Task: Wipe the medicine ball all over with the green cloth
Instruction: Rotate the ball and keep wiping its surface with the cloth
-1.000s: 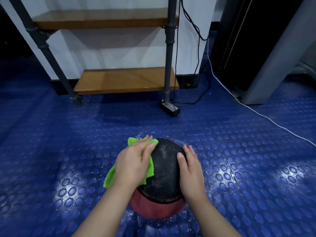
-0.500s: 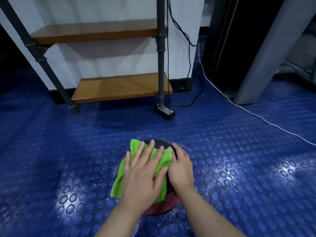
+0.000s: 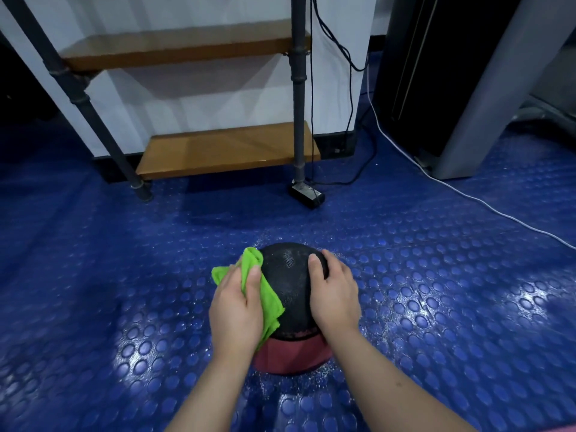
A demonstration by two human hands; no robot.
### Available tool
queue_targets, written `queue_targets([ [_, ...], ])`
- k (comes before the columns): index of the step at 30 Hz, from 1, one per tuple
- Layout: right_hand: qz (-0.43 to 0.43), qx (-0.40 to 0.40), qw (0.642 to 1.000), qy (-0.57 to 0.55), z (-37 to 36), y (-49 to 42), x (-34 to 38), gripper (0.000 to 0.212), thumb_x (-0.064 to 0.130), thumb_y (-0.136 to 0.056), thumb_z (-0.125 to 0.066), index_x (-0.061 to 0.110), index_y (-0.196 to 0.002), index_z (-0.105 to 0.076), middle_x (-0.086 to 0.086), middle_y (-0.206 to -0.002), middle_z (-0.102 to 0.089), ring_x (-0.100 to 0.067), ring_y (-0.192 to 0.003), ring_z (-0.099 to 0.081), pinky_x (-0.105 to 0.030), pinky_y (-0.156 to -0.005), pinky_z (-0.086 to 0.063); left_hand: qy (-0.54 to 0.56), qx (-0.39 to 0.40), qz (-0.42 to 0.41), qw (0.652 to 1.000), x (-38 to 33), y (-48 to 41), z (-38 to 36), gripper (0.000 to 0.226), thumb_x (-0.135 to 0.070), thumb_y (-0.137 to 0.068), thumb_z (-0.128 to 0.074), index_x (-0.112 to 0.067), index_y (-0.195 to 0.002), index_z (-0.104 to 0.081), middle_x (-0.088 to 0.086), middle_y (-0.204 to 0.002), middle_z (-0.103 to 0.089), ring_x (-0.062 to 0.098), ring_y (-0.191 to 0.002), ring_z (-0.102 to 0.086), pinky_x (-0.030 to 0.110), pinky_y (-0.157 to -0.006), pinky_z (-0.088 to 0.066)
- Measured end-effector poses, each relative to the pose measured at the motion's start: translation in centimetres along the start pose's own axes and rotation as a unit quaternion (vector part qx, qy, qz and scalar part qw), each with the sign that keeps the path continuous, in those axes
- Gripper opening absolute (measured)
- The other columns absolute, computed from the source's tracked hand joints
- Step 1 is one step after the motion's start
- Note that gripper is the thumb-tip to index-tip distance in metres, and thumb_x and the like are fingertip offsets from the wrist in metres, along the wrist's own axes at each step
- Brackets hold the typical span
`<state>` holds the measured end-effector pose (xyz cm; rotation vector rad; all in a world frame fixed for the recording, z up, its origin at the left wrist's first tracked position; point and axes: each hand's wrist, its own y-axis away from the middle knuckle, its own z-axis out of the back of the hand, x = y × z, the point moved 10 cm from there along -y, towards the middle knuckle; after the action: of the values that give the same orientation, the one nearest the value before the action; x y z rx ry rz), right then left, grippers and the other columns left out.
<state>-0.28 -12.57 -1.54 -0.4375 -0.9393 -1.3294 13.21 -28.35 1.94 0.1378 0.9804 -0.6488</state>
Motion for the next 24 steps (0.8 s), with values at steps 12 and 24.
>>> queue_targets([
  [12, -0.016, 0.003, 0.999, -0.033, -0.1, -2.0, -0.4, 0.052, 0.061, -0.092, -0.034, 0.039, -0.139, -0.041, 0.004, -0.144, -0.042, -0.024, -0.132, -0.036, -0.053, -0.108, -0.03, 0.022, 0.132, -0.218, 0.967, -4.1, -1.3, -2.1, 0.035, -0.032, -0.091, -0.068, -0.023, -0.124, -0.068, -0.014, -0.132, -0.062, -0.004, -0.126, -0.052, 0.017, -0.107, -0.037],
  [24, -0.009, -0.004, 1.0, -0.015, 0.3, -1.0, -0.4, 0.05, 0.06, -0.093, -0.032, 0.041, -0.139, -0.04, 0.008, -0.144, -0.04, -0.019, -0.132, -0.035, -0.05, -0.106, -0.032, -0.073, 0.128, 0.02, 0.989, -3.2, -5.5, -2.5, 0.039, -0.046, -0.095, -0.056, -0.016, -0.07, -0.06, 0.001, -0.06, -0.056, 0.029, -0.07, -0.058, 0.038, -0.064, -0.044],
])
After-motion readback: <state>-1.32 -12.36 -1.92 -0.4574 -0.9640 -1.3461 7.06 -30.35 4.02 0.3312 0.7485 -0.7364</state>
